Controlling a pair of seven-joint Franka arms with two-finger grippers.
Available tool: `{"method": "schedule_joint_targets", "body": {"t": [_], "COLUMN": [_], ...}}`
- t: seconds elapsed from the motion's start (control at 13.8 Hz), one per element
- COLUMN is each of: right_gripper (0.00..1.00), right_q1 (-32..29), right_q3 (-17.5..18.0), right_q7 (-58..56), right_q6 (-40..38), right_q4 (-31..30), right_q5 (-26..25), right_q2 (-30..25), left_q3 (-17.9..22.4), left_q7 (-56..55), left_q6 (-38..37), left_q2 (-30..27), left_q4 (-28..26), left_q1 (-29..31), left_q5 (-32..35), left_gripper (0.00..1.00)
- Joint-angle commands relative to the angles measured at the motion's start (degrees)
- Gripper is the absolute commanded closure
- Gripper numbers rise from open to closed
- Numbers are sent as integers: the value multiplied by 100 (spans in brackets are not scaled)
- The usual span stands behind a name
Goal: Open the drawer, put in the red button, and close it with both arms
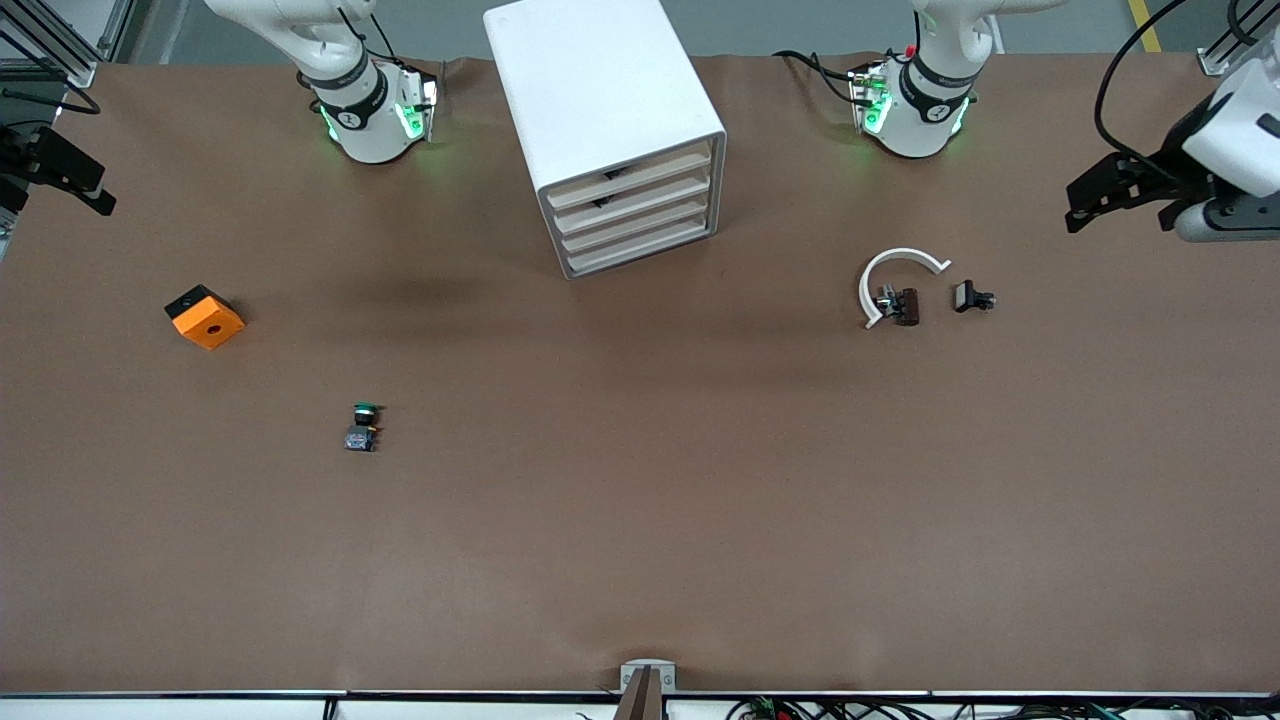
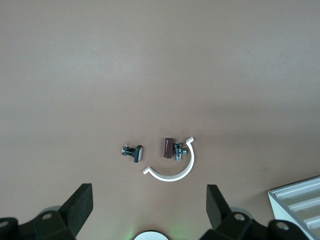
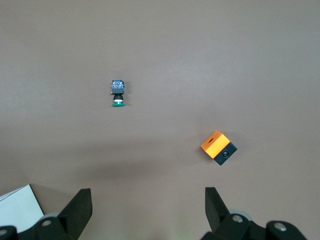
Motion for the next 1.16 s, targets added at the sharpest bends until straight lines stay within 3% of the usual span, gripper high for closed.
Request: {"method": "schedule_joint_targets", "body": {"t": [0.0, 1.09], "right_gripper": [0, 0], "right_q1": [-93, -84], "right_q3": [77, 77], "right_q7": [-64, -56], "right_q6": [-4, -13], "right_q4": [32, 287], "right_q5": [1, -8], "right_q2": [-101, -13], "left_q3": [-16, 45], "left_q7": [80, 124], "left_q6": [60, -19], "left_q2": [-303, -268], "left_q4": [-331, -50], "left_q1": [38, 117], "left_q5": [44, 79], "left_gripper": [0, 0]}}
